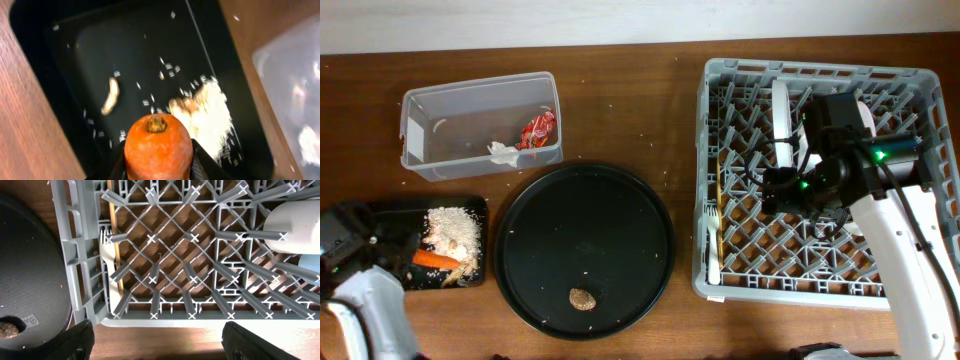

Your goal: Sort waste into correct bins and load items into the dishwasher rack

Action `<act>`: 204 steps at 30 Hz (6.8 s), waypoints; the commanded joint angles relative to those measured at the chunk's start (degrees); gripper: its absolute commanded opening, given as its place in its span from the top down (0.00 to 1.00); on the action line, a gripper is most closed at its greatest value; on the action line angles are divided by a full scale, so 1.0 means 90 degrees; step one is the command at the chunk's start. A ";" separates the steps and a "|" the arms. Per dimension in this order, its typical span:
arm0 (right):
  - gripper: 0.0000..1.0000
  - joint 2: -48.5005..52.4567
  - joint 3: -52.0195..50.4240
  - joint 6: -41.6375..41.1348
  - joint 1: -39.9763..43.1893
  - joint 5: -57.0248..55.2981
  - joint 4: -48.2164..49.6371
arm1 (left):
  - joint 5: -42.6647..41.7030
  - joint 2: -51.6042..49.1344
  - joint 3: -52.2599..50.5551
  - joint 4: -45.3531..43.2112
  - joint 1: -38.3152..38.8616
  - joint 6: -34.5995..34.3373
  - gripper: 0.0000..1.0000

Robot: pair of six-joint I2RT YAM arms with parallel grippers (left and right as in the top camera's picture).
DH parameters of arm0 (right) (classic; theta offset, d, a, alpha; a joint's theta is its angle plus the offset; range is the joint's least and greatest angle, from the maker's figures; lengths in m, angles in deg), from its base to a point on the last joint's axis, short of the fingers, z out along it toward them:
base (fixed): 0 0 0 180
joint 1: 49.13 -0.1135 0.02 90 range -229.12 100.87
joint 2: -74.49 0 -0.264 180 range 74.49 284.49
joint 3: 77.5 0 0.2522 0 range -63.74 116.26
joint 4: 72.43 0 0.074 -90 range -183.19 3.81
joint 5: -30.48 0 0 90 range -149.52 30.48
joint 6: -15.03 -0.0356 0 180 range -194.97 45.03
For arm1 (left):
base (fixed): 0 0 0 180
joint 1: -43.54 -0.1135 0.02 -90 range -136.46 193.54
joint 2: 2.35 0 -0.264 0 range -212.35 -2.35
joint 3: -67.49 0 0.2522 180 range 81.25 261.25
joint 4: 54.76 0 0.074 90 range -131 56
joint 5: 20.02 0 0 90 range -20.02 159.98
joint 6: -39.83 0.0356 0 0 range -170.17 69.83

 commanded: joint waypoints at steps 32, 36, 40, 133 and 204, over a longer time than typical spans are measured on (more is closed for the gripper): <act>0.14 0.0029 -0.0034 -0.0007 0.0034 0.0015 0.0022 | -0.0918 -0.1622 0.1491 0.0714 0.1389 0.0678 0.36; 0.13 0.0029 -0.0034 -0.0007 0.0034 0.0015 0.0022 | -0.0918 -0.1622 0.1491 0.1314 0.2773 0.0678 0.31; 0.13 0.0029 -0.0034 -0.0007 0.0034 0.0012 0.0022 | -0.0894 -0.1625 0.1491 0.2205 0.4107 0.0678 0.25; 0.14 0.0029 -0.0034 0.0012 0.0034 -0.0083 -0.0095 | 0.0678 -0.1375 0.1472 0.0772 0.0814 -0.0906 0.67; 0.02 -0.4456 -0.1520 0.1469 0.1202 0.0746 0.1081 | 0.1003 0.5620 0.1243 0.3393 0.4986 0.2761 0.01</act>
